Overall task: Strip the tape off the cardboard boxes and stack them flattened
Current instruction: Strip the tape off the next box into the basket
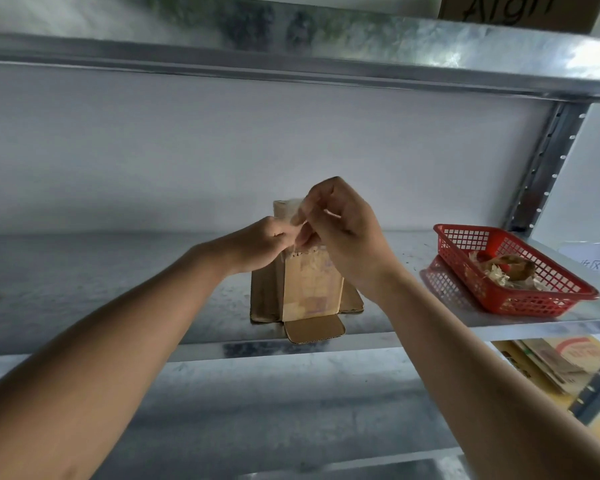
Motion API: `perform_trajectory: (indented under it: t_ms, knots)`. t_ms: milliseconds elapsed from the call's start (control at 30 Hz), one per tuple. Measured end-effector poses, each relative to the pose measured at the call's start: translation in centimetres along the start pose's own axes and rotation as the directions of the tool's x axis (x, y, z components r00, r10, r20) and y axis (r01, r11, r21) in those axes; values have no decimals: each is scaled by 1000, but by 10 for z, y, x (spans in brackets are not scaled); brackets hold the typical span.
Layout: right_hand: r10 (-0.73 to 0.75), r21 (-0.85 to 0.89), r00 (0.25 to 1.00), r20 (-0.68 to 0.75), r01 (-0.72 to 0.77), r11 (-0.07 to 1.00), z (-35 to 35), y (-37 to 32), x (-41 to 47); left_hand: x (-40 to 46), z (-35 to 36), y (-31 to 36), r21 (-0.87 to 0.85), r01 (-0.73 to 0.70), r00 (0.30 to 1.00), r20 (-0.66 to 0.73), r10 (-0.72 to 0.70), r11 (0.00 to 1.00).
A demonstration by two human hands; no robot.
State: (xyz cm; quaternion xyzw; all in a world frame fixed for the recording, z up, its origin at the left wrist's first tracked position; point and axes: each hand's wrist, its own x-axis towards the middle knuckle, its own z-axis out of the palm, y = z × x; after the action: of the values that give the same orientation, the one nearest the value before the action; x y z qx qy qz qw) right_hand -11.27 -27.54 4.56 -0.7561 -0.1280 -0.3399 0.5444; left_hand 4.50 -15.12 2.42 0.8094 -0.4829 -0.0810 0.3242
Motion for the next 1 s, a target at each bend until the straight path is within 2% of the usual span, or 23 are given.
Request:
perform_trajectory:
  t_ms: [133,200,333,433,500,633,767,900,1000]
  knots:
    - [180,25,957,-228,-179,984,-19,11,2,1,-11,7,-118,8,992,123,6,993]
    - [194,-82,950,-246,-220,972,-26,19,1,1,-8,4,-205,-1,992,123,26,979]
    - [136,-446,981,-138,-184,876,-22,25,-1,4,-5,14,-282,22,995,97,6,959]
    - [61,-670,997,37,-20,742,-14,18,0,4,-8,11,-243,48,990,142,-13,969]
    - [41,-699,990,132,63,713,-11,15,0,3,-10,8,-234,59,986,166,-20,970]
    - [91,-726,980,174,65,685,-12,12,0,3,-11,2,-271,74,988,148,-35,960]
    - [39,-885,992,124,92,456,-15,8,0,3,-10,3,-259,79,988,152,-40,963]
    - [130,-887,984,123,51,459,-13,7,0,3,-9,4,-234,63,979,201,-15,970]
    - [111,-902,986,123,64,427,-2,8,-2,3,-11,4,-178,47,980,200,-11,983]
